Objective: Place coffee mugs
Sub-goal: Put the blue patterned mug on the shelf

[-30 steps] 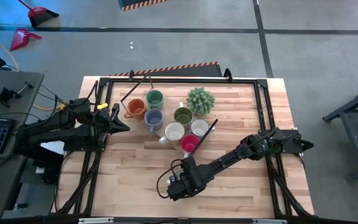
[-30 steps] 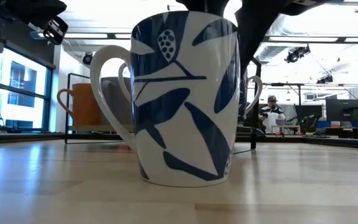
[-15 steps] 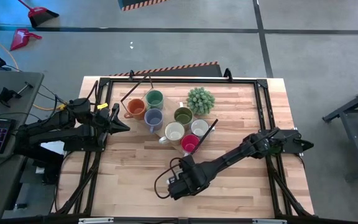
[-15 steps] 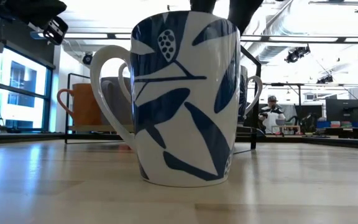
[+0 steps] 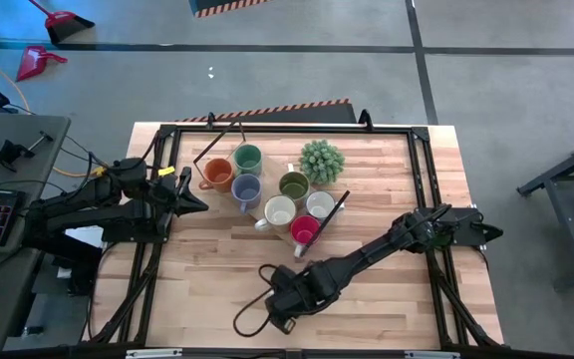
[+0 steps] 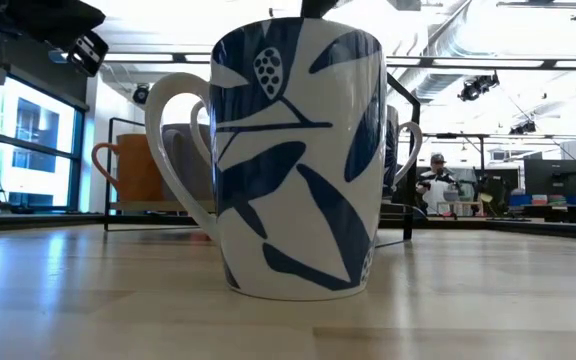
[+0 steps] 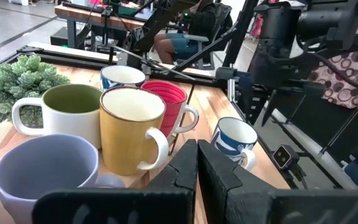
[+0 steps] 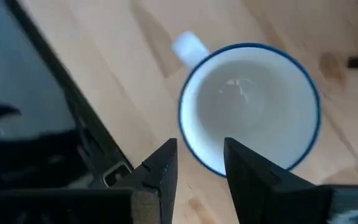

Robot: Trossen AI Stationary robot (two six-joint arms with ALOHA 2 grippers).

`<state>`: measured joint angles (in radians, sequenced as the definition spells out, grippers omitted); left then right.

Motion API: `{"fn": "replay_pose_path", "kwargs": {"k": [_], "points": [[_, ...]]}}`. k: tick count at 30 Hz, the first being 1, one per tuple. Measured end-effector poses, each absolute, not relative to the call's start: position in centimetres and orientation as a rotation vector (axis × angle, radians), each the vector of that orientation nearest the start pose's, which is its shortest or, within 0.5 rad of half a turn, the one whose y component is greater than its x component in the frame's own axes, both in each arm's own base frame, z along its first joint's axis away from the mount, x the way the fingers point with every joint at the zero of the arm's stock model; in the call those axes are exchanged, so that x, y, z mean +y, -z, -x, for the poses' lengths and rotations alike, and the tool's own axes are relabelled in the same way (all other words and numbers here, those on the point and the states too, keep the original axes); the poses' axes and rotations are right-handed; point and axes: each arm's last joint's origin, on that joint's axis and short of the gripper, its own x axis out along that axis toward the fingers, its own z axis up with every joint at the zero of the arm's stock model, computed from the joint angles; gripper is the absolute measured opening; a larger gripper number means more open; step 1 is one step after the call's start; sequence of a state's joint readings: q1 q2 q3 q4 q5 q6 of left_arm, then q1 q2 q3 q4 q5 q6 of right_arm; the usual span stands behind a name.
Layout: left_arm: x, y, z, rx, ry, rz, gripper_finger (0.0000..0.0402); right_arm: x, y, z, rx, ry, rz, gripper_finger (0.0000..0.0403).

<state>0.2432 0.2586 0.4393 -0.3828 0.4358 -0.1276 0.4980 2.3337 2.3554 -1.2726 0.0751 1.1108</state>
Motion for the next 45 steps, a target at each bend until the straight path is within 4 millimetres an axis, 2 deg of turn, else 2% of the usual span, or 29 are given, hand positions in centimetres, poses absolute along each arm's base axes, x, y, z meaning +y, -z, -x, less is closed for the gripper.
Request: {"fn": "replay_pose_path", "kwargs": {"k": [5,11,16,20,36,45], "points": [[0.9,-25.5,-8.7,0.208,0.179,0.196,0.0000,22.8,-26.8,-42.1,1.257,0.174,-0.470,0.0108],[0.9,-25.5,-8.7,0.207,0.179,0.196,0.0000,22.5,-26.8,-42.3,1.266,0.080,-0.368,0.0108],[0.9,-25.5,-8.7,0.207,0.179,0.198,0.0000,22.7,-25.5,-42.9,1.293,0.017,-0.337,0.0108],[0.9,-25.5,-8.7,0.207,0.179,0.197,0.0000,22.8,-24.9,-43.2,1.295,0.003,-0.322,0.0108],[0.9,-25.4,-8.7,0.210,0.179,0.198,0.0000,23.3,-20.2,-44.2,1.388,-0.073,-0.144,0.0108],[0.9,-25.4,-8.7,0.214,0.179,0.198,0.0000,22.7,-19.9,-44.7,1.381,-0.034,-0.173,0.0104]]}}
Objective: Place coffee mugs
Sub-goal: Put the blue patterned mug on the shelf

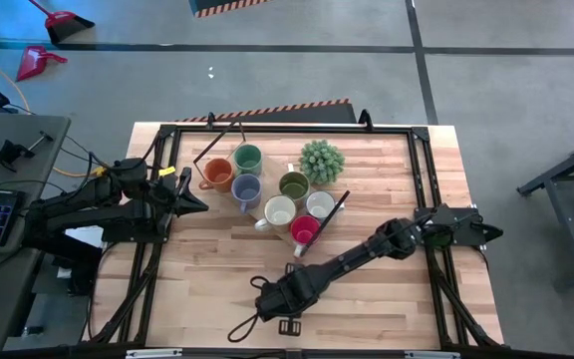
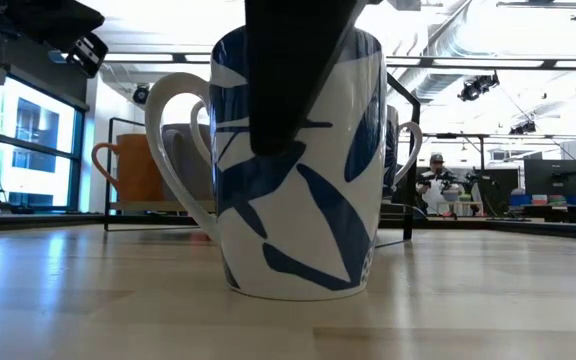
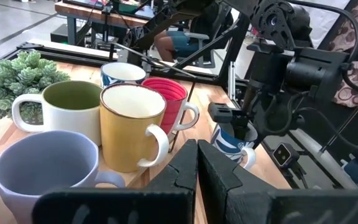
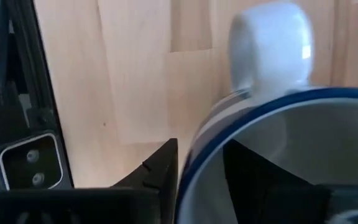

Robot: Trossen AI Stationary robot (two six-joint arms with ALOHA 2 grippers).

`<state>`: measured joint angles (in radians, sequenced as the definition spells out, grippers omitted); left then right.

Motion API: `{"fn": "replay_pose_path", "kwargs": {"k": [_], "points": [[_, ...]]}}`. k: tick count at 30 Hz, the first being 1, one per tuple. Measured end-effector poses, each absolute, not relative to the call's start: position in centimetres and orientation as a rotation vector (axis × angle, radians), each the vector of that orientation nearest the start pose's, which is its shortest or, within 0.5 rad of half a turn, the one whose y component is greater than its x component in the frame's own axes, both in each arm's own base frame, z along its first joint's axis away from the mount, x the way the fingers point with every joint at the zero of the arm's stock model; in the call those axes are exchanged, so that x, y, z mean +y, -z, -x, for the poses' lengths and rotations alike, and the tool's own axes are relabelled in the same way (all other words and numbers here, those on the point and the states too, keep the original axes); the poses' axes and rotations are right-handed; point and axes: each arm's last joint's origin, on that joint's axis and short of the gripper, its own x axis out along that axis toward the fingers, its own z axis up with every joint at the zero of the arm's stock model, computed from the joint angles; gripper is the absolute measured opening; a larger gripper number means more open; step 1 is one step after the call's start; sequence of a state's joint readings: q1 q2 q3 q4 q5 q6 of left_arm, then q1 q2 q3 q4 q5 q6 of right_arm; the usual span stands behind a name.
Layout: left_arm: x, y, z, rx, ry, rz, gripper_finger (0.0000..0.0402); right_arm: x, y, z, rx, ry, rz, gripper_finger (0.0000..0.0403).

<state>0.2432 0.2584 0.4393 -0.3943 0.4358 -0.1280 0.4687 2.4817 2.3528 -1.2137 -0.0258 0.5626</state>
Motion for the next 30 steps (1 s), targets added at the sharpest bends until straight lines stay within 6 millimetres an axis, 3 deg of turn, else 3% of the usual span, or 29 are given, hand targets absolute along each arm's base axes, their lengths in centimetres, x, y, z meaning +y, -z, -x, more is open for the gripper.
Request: {"fn": "replay_pose_path", "kwargs": {"k": [9,22,30], "points": [[0.9,-25.4,-8.7,0.216,0.179,0.199,0.0000,22.4,-20.0,-45.0,1.383,-0.012,-0.254,0.0010],[0.9,-25.4,-8.7,0.216,0.178,0.204,0.0000,22.4,-20.3,-45.4,1.323,0.150,-0.448,0.0003],[0.9,-25.4,-8.7,0.218,0.178,0.204,0.0000,23.1,-20.9,-47.2,1.086,0.313,-0.788,0.0001]]}}
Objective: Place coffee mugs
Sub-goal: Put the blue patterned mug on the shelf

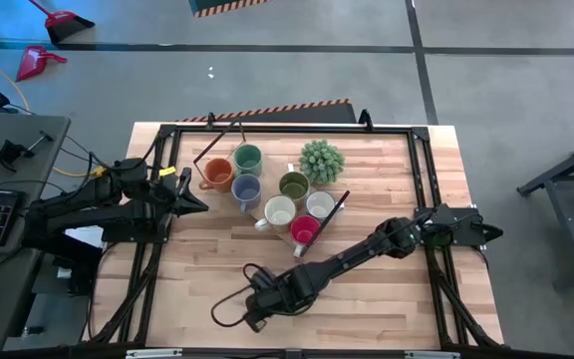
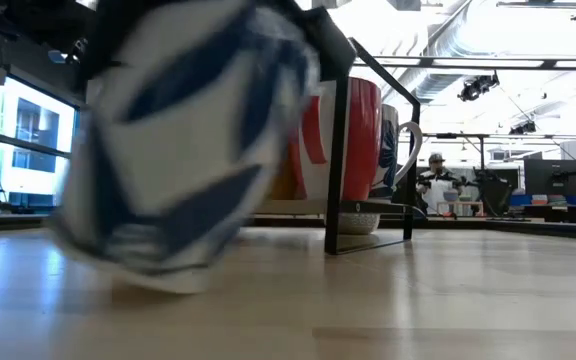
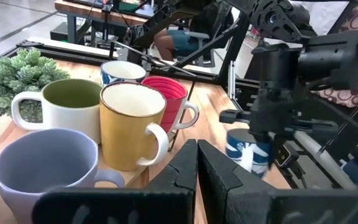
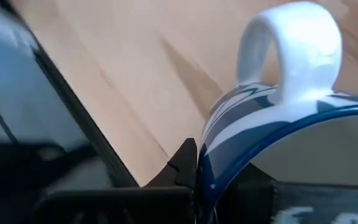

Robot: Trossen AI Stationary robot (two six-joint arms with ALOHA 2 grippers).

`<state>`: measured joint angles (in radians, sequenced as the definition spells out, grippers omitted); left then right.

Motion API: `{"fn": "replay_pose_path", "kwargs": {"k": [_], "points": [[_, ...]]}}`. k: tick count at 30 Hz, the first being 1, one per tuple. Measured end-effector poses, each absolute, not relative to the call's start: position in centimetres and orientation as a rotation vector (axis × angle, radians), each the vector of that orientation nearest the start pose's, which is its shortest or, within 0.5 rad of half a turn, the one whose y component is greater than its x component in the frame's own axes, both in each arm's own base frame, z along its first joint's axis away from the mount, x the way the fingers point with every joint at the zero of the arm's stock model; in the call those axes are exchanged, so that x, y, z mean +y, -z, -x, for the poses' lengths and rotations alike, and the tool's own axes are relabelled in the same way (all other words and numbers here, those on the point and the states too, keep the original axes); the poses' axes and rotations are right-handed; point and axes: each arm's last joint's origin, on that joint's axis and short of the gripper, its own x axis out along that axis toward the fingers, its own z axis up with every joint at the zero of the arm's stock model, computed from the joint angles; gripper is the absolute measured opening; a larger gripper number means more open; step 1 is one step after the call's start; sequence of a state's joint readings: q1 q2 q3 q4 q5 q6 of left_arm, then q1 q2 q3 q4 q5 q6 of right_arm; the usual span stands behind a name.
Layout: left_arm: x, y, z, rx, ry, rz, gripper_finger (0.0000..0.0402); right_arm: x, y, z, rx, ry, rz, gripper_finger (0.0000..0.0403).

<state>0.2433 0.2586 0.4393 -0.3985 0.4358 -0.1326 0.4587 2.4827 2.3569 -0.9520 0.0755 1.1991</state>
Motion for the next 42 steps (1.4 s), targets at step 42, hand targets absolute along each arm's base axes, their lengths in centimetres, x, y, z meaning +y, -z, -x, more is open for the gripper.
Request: {"fn": "replay_pose_path", "kwargs": {"k": [42], "points": [[0.9,-25.3,-8.7,0.219,0.185,0.141,0.0000,21.6,-20.5,-44.7,1.090,1.119,-1.468,0.0000]]}}
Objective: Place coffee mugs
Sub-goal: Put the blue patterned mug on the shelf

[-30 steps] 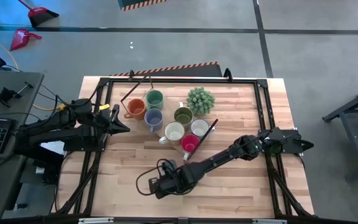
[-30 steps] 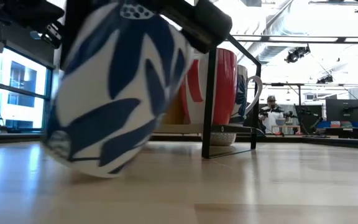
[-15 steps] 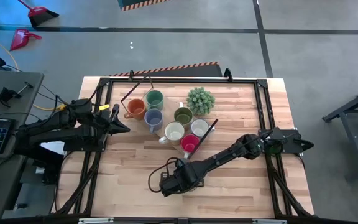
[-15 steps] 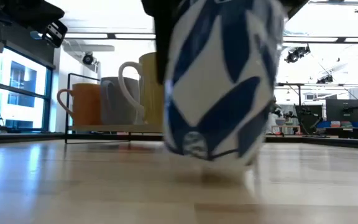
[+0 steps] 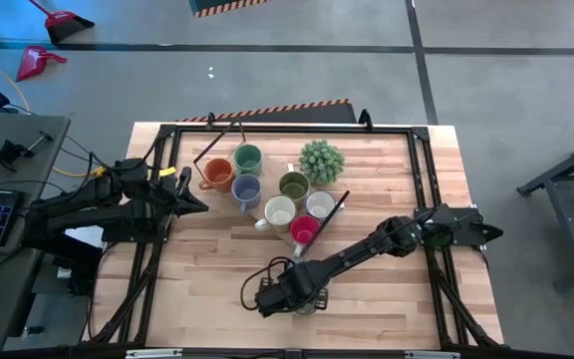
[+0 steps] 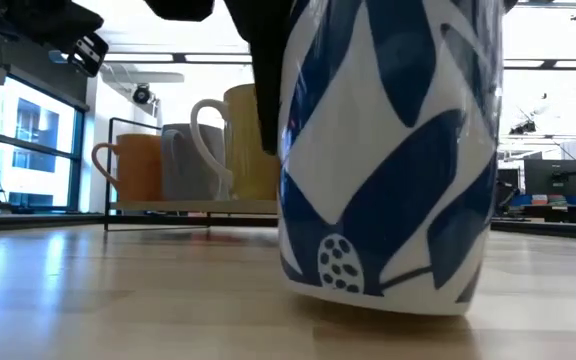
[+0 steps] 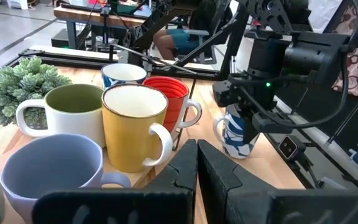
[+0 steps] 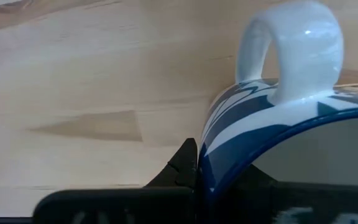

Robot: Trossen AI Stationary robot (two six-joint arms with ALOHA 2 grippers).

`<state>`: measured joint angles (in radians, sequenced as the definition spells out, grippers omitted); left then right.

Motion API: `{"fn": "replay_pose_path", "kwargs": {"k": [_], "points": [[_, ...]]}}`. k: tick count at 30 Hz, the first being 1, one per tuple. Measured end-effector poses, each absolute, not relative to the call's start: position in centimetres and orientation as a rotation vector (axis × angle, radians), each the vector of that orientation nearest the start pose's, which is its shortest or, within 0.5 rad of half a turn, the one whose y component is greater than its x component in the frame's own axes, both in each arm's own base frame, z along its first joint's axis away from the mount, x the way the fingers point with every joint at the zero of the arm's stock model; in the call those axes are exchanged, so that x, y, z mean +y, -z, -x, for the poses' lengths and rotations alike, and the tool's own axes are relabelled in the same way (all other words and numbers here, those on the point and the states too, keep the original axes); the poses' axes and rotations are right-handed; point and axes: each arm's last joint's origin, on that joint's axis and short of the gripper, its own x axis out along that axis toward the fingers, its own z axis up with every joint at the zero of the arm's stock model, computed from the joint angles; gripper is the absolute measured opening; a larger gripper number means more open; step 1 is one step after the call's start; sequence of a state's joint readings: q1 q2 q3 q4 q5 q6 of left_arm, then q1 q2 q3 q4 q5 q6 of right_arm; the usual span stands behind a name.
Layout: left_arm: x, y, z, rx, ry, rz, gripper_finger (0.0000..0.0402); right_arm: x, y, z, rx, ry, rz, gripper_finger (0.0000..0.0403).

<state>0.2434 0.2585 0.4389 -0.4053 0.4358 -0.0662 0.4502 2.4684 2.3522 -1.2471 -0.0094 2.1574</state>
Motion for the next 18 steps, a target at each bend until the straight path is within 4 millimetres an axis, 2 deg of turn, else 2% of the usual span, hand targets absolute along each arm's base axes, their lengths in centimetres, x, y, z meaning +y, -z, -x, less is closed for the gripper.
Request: {"fn": "replay_pose_path", "kwargs": {"k": [9,18], "points": [[0.90,-25.28,-8.70,0.220,0.185,0.132,0.0000,21.22,-20.18,-44.31,1.109,1.171,-1.404,0.0001],[0.90,-25.28,-8.70,0.219,0.186,0.123,0.0000,21.07,-20.00,-44.61,1.029,1.160,-1.375,0.0044]]}}
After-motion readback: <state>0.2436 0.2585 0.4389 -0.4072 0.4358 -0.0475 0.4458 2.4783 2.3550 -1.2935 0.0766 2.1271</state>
